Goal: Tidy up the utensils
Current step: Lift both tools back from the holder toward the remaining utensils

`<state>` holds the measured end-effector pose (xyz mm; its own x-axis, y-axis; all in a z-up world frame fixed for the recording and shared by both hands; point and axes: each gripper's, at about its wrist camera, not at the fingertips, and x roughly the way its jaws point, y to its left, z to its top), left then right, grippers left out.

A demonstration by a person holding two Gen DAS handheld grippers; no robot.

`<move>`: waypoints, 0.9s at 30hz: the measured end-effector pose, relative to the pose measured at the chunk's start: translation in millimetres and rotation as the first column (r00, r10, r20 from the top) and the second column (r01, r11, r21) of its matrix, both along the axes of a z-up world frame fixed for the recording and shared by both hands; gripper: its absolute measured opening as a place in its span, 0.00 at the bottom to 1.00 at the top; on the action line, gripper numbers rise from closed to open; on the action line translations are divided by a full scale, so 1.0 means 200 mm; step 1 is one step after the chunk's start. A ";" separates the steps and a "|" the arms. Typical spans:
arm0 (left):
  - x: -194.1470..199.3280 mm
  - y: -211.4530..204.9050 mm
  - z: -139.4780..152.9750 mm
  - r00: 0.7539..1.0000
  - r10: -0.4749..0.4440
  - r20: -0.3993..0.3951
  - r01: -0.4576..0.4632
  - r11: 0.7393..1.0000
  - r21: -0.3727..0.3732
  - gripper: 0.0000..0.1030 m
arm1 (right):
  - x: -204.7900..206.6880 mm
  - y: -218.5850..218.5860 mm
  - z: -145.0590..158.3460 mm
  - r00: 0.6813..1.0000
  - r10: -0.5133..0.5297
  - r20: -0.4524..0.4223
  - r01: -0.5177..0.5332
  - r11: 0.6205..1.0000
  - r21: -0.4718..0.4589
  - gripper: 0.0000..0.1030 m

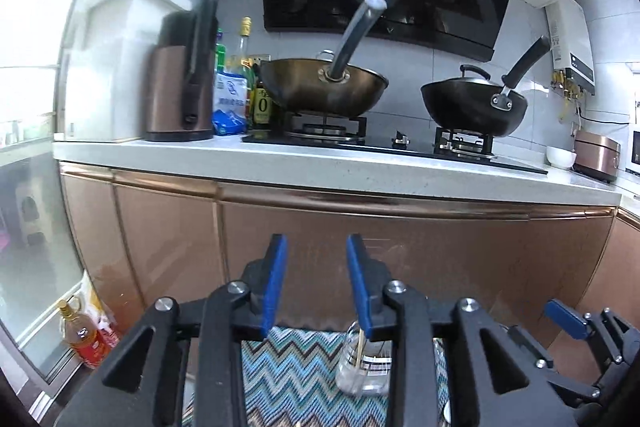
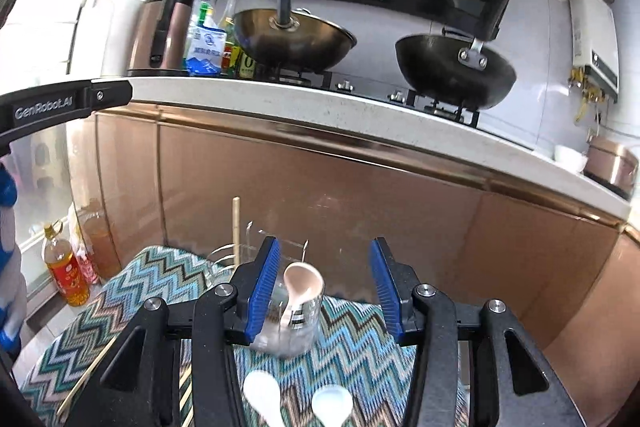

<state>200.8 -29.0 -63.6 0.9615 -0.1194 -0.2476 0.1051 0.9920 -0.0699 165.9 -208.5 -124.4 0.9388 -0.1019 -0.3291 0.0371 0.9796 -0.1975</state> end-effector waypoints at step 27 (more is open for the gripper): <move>-0.62 0.21 0.06 1.000 0.010 0.016 -0.010 1.000 0.006 0.41 | -0.66 0.06 0.16 0.998 -0.043 0.051 0.046 0.997 -0.061 0.49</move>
